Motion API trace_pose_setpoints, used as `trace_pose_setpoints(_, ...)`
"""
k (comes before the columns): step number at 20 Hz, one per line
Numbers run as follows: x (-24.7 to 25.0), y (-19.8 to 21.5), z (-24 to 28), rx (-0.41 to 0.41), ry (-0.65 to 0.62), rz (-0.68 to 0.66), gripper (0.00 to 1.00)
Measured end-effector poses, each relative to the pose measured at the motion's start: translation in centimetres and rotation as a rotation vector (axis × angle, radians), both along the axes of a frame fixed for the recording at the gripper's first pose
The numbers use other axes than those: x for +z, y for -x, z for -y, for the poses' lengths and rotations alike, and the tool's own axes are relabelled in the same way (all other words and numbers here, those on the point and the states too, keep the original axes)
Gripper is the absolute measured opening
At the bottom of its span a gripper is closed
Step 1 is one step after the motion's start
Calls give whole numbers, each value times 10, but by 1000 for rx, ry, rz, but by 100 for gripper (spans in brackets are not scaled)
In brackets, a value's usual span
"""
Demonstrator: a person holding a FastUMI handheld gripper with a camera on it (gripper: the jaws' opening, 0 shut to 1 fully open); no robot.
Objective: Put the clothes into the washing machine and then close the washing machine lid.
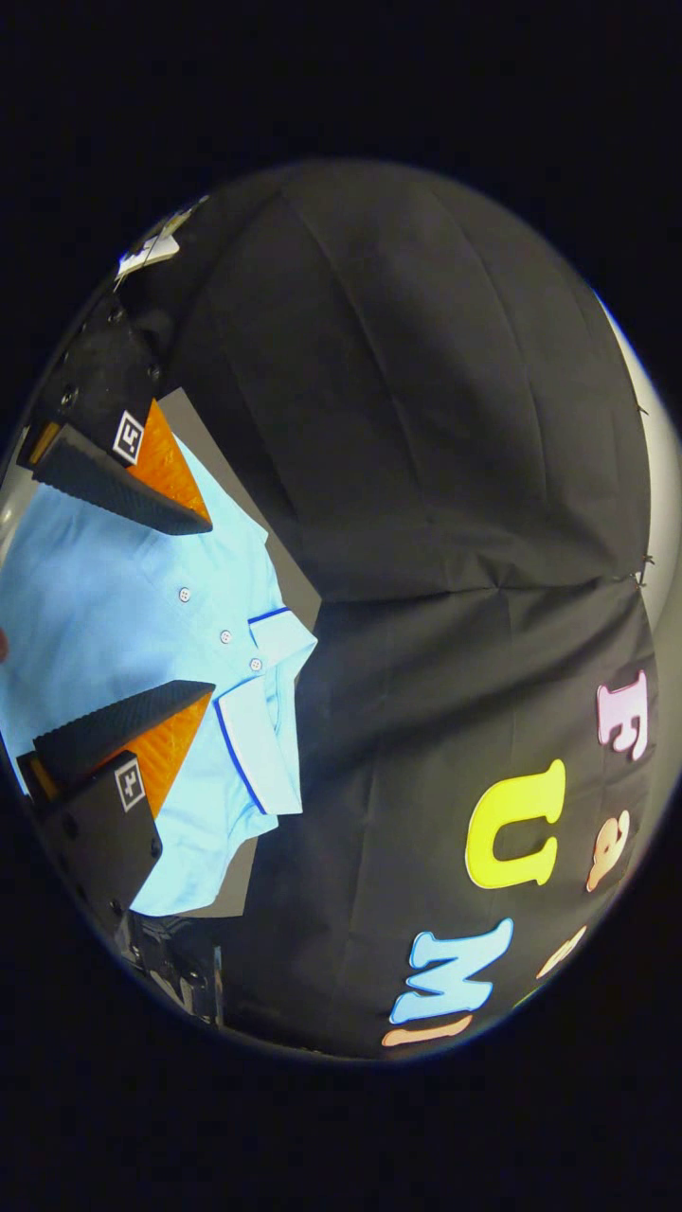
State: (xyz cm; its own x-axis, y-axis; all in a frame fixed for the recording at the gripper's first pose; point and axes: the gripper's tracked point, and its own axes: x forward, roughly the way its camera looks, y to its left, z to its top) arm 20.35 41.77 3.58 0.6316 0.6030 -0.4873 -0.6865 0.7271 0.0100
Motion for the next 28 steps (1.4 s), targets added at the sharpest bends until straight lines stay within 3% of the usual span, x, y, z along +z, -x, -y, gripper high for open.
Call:
trace_pose_setpoints(7,-50,-18,-4,14,144,-128,97)
trace_pose_setpoints(14,-53,-21,-9,21,161,-155,96)
trace_pose_setpoints(19,-56,-23,-7,34,163,-211,48)
trace_pose_setpoints(20,-53,-23,-7,37,160,-207,28)
trace_pose_setpoints(22,-54,-20,-10,73,157,-202,28)
trace_pose_setpoints(23,-52,-20,-9,44,139,-218,28)
trace_pose_setpoints(24,-52,-22,-11,49,130,-208,4)
trace_pose_setpoints(28,-47,-24,-13,56,118,-147,1)
